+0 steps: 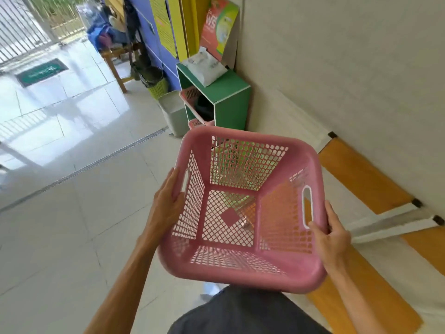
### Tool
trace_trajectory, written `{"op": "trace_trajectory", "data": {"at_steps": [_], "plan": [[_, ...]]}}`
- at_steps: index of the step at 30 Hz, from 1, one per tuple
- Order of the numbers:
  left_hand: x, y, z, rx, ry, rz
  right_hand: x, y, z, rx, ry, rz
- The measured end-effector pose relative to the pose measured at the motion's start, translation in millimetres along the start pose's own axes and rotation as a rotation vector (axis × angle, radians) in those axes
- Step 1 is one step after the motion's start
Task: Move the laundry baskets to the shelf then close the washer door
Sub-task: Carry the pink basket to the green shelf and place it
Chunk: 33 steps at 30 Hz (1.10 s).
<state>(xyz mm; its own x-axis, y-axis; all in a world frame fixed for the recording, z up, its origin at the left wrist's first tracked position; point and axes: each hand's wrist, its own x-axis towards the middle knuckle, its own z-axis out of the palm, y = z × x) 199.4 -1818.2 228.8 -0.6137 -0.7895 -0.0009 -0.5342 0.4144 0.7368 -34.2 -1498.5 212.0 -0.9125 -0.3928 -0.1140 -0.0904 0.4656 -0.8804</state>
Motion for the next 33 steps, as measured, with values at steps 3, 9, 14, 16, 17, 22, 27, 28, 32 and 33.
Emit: {"op": "trace_trajectory", "data": {"at_steps": [3,9,14,16,17,22,27,28,32,33], "plan": [[59,-6,2,0.019,-0.073,0.070,12,-7,25,0.021,0.074,0.071],[183,-16,13,0.056,-0.174,0.173,44,-23,85,0.133,0.225,0.161],[280,-16,23,0.104,-0.284,0.249,80,-35,131,0.146,0.373,0.237],[315,-14,29,0.114,-0.331,0.286,92,-40,148,0.166,0.407,0.271],[330,-14,33,0.122,-0.350,0.299,97,-43,157,0.164,0.430,0.289],[393,-13,58,0.115,-0.499,0.386,113,-42,199,0.134,0.559,0.371],[446,-17,95,0.092,-0.643,0.467,131,-40,238,0.058,0.654,0.400],[456,-18,102,0.093,-0.671,0.489,136,-41,246,0.029,0.670,0.403],[498,-18,130,0.097,-0.719,0.529,163,-34,272,-0.073,0.734,0.406],[507,-17,137,0.103,-0.718,0.550,171,-32,277,-0.085,0.741,0.400]]}}
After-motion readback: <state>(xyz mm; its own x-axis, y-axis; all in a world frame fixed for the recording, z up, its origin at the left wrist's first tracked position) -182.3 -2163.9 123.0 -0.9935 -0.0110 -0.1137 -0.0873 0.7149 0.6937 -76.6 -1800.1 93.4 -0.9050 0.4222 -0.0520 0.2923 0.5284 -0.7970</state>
